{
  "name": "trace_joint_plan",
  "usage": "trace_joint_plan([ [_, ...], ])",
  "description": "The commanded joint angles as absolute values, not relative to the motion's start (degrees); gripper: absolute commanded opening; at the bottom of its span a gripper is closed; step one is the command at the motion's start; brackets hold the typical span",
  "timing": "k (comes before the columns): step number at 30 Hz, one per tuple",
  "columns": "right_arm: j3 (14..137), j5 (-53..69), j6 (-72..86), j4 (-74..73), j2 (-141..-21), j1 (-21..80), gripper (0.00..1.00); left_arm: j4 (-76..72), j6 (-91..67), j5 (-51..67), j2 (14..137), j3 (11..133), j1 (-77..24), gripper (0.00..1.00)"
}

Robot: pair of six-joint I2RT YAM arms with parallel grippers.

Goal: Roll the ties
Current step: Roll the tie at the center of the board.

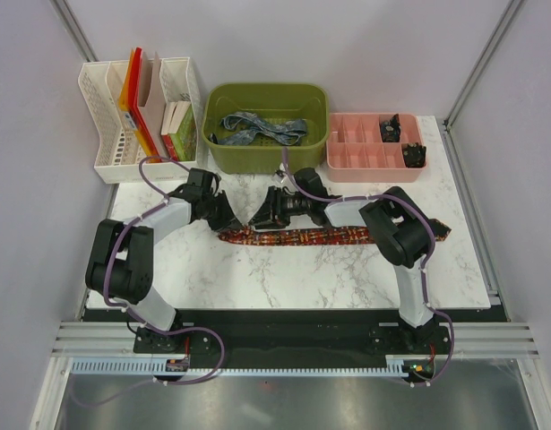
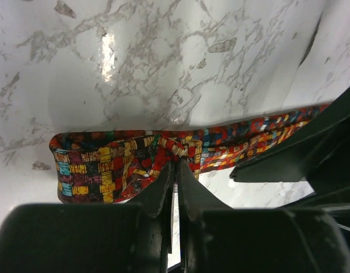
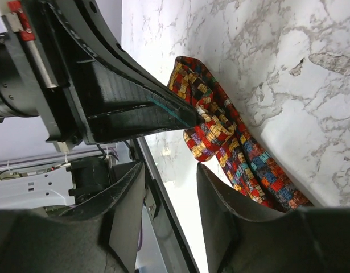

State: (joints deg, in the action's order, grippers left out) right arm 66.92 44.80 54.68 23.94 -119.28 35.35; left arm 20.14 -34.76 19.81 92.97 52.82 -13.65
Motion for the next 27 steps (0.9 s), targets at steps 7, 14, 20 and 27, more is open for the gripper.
trace_joint_plan([
  [7, 69.9, 42.5, 53.5, 21.4, -122.6, 36.5, 0.47, 14.4, -40.3, 24.3, 92.5, 52.5, -13.9, 0.09],
  [14, 71.9, 42.1, 54.4, 22.4, -124.9, 37.4, 0.44, 14.2, -40.2, 25.8, 92.3, 52.0, -13.9, 0.09],
  [20, 70.9, 42.7, 52.6, 23.5, -125.1, 37.4, 0.17, 14.1, -36.0, 28.9, 89.3, 51.0, -11.3, 0.27],
  [27, 70.6, 42.9, 49.0, 24.4, -124.8, 37.4, 0.0, 20.4, -14.0, 38.0, 84.1, 55.1, -2.5, 0.75],
])
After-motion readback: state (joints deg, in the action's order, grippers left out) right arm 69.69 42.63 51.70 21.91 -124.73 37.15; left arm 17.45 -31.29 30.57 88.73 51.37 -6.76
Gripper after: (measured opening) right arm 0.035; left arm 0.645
